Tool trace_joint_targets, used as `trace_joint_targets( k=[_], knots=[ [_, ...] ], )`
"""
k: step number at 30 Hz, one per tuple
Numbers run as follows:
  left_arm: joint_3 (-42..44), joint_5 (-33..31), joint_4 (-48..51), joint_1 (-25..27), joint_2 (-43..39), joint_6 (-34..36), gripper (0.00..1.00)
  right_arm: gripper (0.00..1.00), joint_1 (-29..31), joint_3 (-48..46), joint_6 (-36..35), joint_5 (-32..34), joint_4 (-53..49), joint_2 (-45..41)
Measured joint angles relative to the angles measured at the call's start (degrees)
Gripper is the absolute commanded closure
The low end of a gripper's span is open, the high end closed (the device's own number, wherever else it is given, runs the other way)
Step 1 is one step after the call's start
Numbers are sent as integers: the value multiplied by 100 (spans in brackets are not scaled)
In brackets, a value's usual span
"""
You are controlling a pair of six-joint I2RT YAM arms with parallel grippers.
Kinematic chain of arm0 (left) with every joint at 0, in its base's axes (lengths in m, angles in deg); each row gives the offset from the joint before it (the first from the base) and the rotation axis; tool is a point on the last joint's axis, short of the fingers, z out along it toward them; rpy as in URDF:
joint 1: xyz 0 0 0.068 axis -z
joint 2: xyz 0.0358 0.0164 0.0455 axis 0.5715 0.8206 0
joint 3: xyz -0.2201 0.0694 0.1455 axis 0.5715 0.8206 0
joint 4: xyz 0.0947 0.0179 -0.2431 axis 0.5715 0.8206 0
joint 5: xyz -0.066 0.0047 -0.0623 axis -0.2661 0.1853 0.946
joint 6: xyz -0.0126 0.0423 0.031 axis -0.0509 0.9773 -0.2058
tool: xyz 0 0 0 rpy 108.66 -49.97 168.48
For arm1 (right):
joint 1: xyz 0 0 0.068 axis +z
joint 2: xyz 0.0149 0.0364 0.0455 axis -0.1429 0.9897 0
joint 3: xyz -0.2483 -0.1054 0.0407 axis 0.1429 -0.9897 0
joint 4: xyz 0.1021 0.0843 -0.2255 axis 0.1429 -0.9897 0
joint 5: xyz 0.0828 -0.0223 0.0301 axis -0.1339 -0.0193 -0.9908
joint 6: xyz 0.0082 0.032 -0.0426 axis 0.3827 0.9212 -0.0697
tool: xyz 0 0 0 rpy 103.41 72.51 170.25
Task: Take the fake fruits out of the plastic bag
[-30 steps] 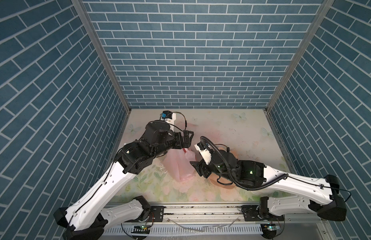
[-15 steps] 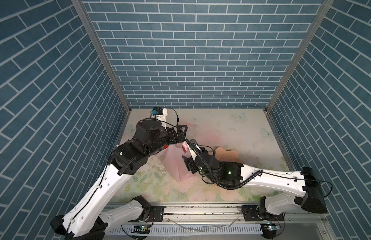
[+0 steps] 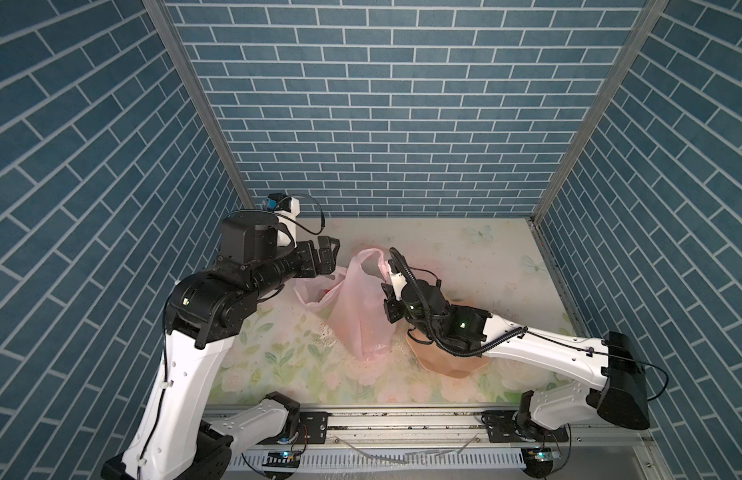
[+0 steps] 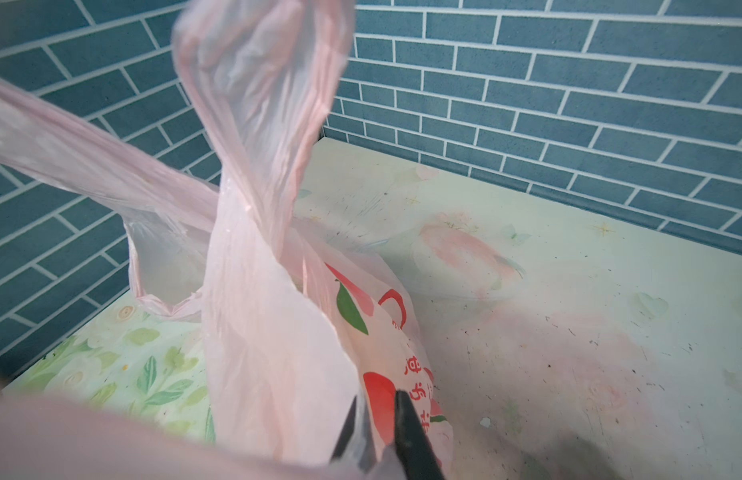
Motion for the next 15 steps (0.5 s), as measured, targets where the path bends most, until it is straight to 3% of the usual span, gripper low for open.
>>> trace_joint_targets(
  k=[6, 15],
  knots=[
    [584, 138, 352, -192, -46, 514, 1, 90, -195, 0, -42, -435, -17, -35],
    [1843, 170, -157, -214, -269, 763, 6, 92, -280, 0, -44, -793, -48, -35]
  ],
)
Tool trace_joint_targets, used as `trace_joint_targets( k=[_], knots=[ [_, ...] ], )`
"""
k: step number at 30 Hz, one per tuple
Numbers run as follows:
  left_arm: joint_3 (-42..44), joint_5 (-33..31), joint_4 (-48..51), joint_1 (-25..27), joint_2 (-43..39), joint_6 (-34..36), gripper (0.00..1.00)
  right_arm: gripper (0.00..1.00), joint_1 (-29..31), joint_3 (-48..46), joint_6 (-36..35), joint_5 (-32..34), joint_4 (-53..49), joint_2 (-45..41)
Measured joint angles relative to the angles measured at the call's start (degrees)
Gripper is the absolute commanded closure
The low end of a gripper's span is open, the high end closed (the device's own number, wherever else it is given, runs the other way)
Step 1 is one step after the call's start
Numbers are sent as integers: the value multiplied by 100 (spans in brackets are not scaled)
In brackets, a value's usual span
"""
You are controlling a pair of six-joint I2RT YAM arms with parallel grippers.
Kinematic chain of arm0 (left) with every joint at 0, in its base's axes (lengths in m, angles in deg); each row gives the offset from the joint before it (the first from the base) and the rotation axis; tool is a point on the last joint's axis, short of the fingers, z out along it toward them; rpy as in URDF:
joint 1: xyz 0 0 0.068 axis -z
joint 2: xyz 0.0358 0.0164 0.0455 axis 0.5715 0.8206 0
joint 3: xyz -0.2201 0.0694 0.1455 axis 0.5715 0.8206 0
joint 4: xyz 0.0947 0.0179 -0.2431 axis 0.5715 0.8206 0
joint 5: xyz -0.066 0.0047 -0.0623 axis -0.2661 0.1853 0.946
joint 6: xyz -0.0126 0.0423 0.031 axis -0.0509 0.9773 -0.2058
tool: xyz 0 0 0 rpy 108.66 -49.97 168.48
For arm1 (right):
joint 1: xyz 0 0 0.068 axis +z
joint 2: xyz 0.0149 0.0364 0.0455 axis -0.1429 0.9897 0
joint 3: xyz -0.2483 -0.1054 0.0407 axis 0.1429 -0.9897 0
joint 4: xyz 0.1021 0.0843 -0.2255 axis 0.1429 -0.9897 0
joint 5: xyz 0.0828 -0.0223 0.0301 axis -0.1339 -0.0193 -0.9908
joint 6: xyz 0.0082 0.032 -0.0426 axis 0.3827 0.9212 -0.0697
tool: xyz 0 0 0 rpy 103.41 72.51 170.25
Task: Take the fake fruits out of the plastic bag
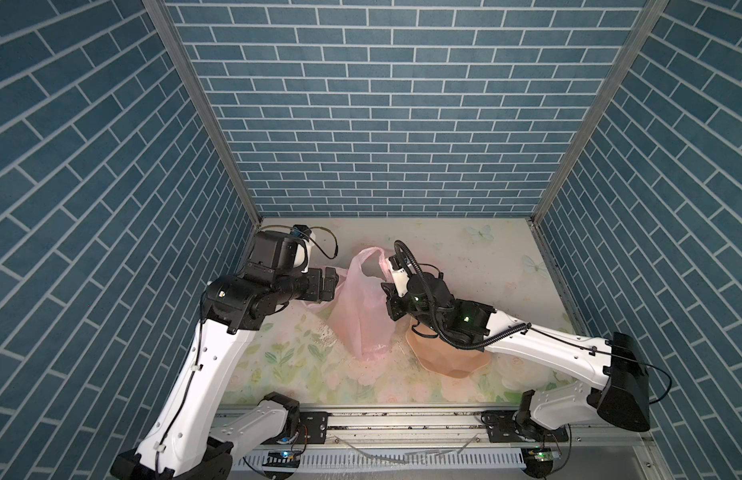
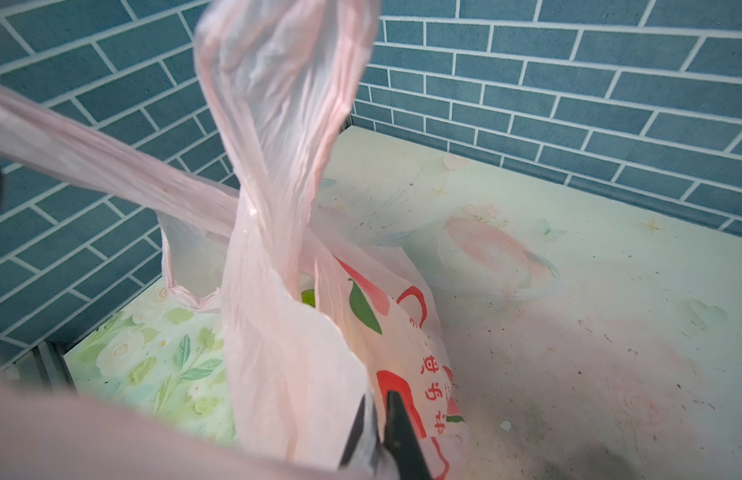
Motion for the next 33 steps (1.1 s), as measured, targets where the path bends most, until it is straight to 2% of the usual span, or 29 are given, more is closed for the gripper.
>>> trace_joint_targets(
  k=[4, 9, 18, 25, 30, 33],
  knots=[
    [328, -37, -461, -2, 0, -44, 9, 92, -13, 0, 0, -76, 2, 0],
    [848, 59, -1276, -9, -103, -175, 7, 93, -20, 0, 0, -120, 0, 0],
    [1128, 459, -2280, -9, -164, -398, 9, 94, -22, 2, 0, -138, -44, 0],
    [1322, 520, -2697, -9, -142, -588, 31, 94, -22, 76, 0, -177, -111, 2],
    [1408, 450, -2806, -11, -144, -654, 62, 94, -24, 81, 0, -184, -168, 4],
    [1410, 297, -2844, -11, -188, -682, 74, 95, -52, 83, -2, -249, -175, 13]
  ],
)
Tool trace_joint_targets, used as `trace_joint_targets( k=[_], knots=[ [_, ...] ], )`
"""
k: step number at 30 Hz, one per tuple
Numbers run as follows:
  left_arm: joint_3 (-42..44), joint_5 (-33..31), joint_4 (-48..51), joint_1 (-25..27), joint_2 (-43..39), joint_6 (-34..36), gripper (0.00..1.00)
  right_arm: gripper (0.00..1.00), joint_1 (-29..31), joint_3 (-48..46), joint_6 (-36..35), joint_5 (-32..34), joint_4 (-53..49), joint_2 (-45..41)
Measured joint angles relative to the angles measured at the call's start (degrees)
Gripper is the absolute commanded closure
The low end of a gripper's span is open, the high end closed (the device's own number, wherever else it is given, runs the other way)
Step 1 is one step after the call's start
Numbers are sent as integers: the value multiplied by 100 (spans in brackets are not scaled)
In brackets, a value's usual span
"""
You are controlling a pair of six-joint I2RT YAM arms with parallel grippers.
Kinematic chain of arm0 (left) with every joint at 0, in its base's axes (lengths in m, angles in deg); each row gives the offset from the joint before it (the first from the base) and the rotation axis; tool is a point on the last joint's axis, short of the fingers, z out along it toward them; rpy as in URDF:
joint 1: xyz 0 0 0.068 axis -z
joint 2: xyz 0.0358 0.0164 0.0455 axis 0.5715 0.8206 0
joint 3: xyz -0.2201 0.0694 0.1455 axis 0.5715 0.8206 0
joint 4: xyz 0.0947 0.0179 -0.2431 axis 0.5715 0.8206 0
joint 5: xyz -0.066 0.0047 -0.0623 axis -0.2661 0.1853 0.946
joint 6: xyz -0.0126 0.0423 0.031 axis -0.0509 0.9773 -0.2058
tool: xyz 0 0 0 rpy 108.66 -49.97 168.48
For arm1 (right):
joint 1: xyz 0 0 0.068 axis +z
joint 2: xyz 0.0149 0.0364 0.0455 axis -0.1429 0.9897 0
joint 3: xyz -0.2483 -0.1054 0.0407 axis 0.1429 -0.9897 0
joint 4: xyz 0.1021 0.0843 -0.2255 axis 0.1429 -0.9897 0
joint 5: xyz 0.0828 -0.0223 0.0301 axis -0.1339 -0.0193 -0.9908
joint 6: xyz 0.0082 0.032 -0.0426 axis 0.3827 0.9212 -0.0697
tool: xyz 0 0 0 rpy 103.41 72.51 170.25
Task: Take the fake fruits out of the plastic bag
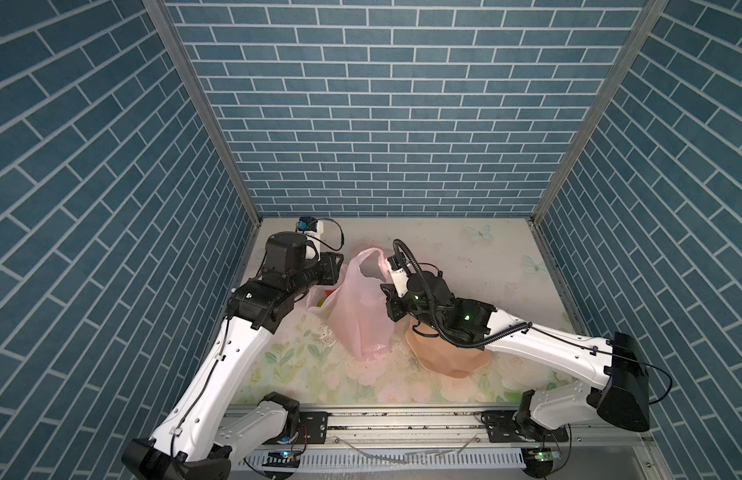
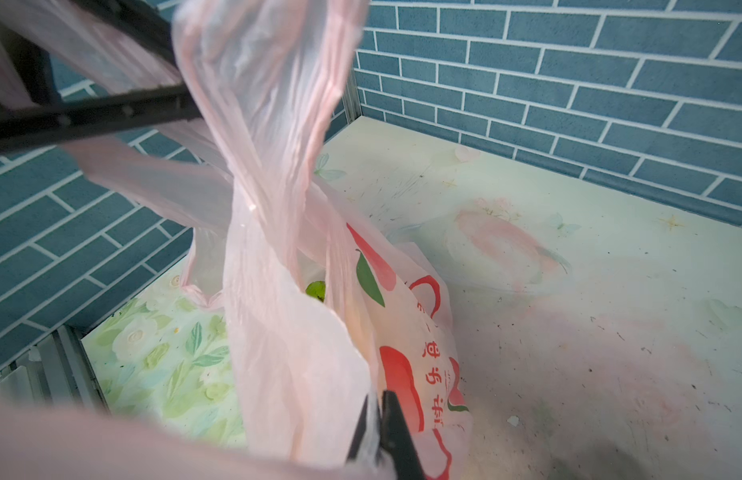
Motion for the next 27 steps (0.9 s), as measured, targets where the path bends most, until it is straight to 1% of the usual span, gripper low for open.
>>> trace_joint_targets(
  k=[4, 6, 9, 12, 15, 22, 25, 27],
  knots=[
    [13, -376, 4, -2, -136, -79, 83, 95, -173, 85, -101, -229, 20, 98],
    [33, -625, 15, -7, -238, -107, 85, 95, -321, 94, -219, -452, 94, 151],
    [31, -975, 46, -15, -356, -168, 86, 95, -546, 146, -433, -863, 199, 275],
    [-7, -1318, 240, -22, -426, -295, 86, 96, -767, 337, -695, -1392, 299, 498],
    [-90, -1582, 444, -28, -433, -468, 86, 96, -1014, 614, -962, -2092, 389, 763],
    [-138, -1886, 815, -31, -649, -997, 92, 96, -1523, 1353, -1290, -3609, 645, 1357],
    [-155, -1917, 931, -33, -820, -1255, 94, 92, -1685, 1617, -1274, -4162, 828, 1631],
    [-216, -1906, 1012, -35, -874, -1399, 95, 88, -1773, 1738, -1233, -4452, 918, 1810]
  ],
)
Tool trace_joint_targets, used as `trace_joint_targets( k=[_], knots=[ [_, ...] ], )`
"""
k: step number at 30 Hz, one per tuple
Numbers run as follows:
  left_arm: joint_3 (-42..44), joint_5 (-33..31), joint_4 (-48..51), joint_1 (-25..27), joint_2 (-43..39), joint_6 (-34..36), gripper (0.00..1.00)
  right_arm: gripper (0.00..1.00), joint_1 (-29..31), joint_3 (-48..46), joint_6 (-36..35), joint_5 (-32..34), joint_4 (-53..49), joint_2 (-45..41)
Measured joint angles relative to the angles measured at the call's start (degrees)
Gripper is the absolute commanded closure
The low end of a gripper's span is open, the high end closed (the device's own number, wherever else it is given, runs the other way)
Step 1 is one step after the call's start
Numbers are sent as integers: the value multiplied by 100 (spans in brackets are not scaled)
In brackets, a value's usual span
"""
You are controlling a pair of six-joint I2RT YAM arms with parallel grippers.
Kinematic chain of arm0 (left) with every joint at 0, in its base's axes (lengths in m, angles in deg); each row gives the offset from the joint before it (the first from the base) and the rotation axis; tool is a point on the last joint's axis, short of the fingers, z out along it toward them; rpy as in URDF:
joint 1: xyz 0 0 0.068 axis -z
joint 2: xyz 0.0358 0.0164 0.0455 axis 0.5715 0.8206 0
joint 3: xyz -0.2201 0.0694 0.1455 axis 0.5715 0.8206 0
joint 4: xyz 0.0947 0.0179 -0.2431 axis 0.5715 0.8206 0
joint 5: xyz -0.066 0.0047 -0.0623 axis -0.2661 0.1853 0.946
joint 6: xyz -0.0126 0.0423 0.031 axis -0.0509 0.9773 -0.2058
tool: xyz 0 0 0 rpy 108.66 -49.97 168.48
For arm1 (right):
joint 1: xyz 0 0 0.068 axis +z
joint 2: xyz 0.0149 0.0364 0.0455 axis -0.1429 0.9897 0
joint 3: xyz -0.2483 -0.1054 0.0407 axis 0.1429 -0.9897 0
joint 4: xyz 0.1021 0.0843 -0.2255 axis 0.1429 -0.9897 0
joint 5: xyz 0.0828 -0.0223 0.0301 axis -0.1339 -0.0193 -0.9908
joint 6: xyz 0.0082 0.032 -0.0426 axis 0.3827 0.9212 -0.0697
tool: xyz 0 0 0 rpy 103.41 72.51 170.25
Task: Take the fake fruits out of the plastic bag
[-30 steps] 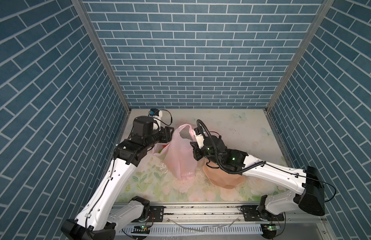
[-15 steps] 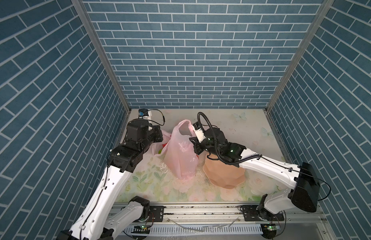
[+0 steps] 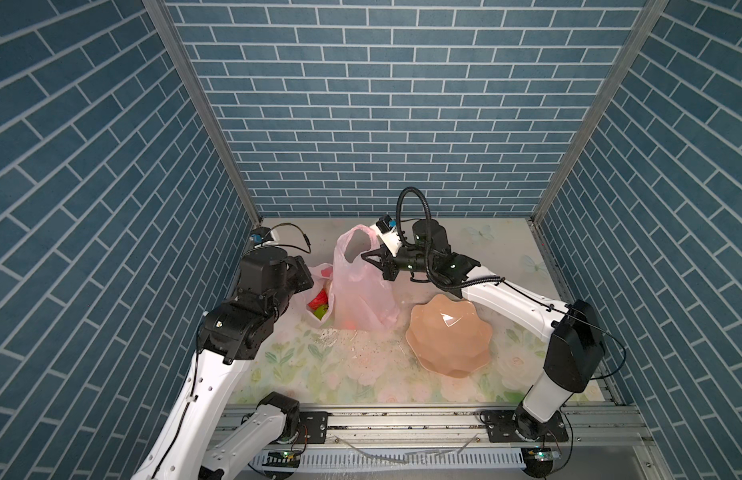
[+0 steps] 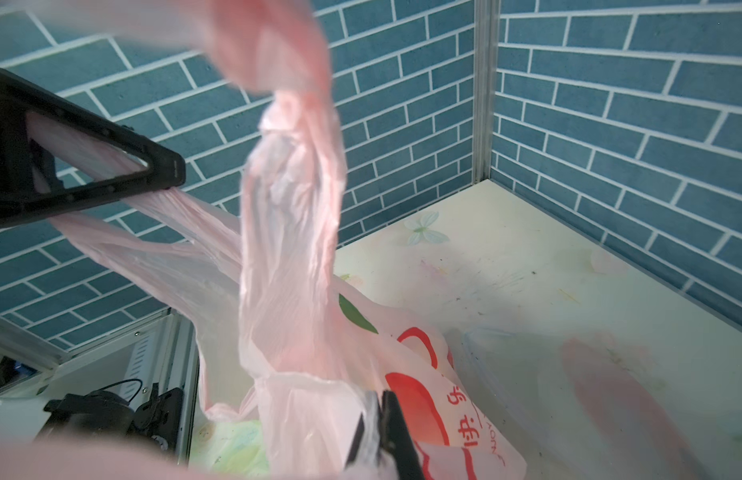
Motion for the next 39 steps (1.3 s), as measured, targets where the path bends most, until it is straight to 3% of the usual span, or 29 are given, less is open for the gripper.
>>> trace_joint_targets(
  k=[3, 7, 12, 23, 28, 32, 39],
  knots=[
    [-24, 24, 48, 0, -39, -192, 97, 77, -120, 17, 116, -260, 48, 173],
    [155, 7, 37, 0, -129, -389, 100, 54, -260, -66, 203, -289, 24, 197],
    [278, 7, -28, 0, -81, -470, 100, 37, -343, -363, 282, 258, -446, -149],
    [396, -4, -660, -7, 310, -461, 100, 33, -223, -933, 1060, 2192, -2107, -2347],
    [492, 11, -1040, -48, 511, -483, 100, 33, 323, -911, 1458, 3110, -2776, -2796],
    [649, 74, -1207, -98, 529, -525, 100, 33, 975, -501, 1556, 3613, -3163, -2511],
    [848, 188, -1349, -131, 446, -592, 100, 32, 1493, 1150, 1543, 3895, -3292, -938]
  ],
)
